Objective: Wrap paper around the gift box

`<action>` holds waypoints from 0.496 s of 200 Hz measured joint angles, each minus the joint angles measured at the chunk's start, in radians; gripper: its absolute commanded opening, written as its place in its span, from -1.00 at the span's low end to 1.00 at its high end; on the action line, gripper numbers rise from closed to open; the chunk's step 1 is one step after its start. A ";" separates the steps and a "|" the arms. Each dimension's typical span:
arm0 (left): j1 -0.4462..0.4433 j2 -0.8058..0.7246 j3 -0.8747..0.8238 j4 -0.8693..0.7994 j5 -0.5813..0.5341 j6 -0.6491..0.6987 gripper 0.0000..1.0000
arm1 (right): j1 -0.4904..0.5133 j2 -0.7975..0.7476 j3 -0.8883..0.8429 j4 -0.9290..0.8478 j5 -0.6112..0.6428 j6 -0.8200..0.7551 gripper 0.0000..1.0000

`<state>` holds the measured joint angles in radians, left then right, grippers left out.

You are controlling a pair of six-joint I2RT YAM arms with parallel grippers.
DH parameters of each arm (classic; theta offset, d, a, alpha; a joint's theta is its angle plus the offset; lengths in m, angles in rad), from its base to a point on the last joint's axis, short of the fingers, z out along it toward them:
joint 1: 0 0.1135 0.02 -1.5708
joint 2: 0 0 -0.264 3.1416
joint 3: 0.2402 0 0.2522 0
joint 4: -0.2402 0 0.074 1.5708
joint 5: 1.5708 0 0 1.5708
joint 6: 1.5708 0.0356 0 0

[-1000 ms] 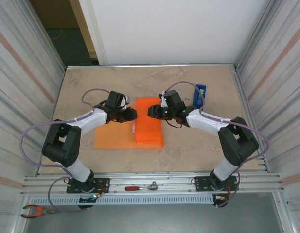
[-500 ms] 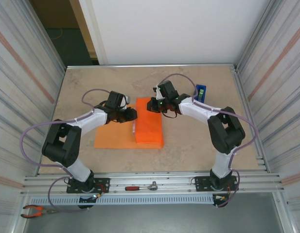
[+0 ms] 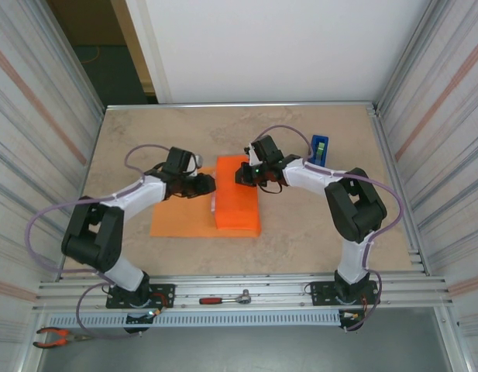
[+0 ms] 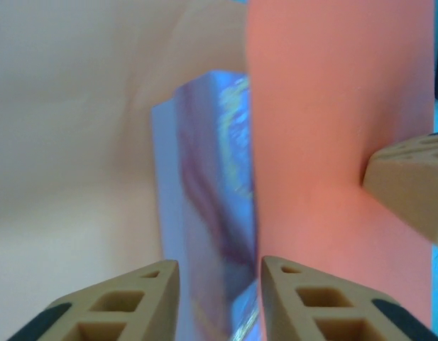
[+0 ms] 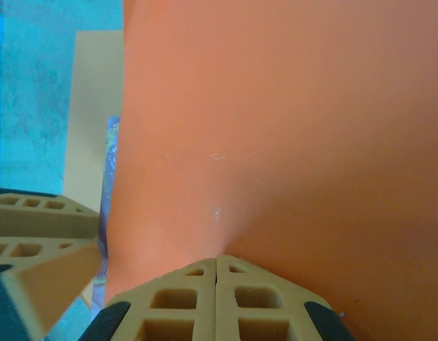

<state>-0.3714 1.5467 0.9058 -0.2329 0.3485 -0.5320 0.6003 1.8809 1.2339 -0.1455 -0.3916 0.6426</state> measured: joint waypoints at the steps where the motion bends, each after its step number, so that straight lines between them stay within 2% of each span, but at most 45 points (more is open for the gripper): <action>1: 0.004 -0.005 -0.004 -0.002 0.000 -0.003 -0.15 | 0.000 0.000 -0.001 0.002 0.000 0.000 -1.00; 32: 0.150 -0.160 -0.118 -0.036 -0.006 -0.042 0.01 | 0.000 -0.008 -0.024 0.036 -0.002 0.000 -1.00; 61: 0.284 -0.236 -0.235 -0.060 -0.042 -0.091 0.10 | 0.000 -0.011 -0.034 0.052 -0.003 0.001 -1.00; 99: 0.367 -0.261 -0.317 -0.119 -0.129 -0.129 0.19 | 0.000 -0.012 -0.041 0.068 -0.006 0.001 -1.00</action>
<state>-0.0040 1.2854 0.5884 -0.3523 0.2199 -0.6605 0.5999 1.8690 1.1927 -0.0772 -0.3981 0.6434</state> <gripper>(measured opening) 0.587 0.058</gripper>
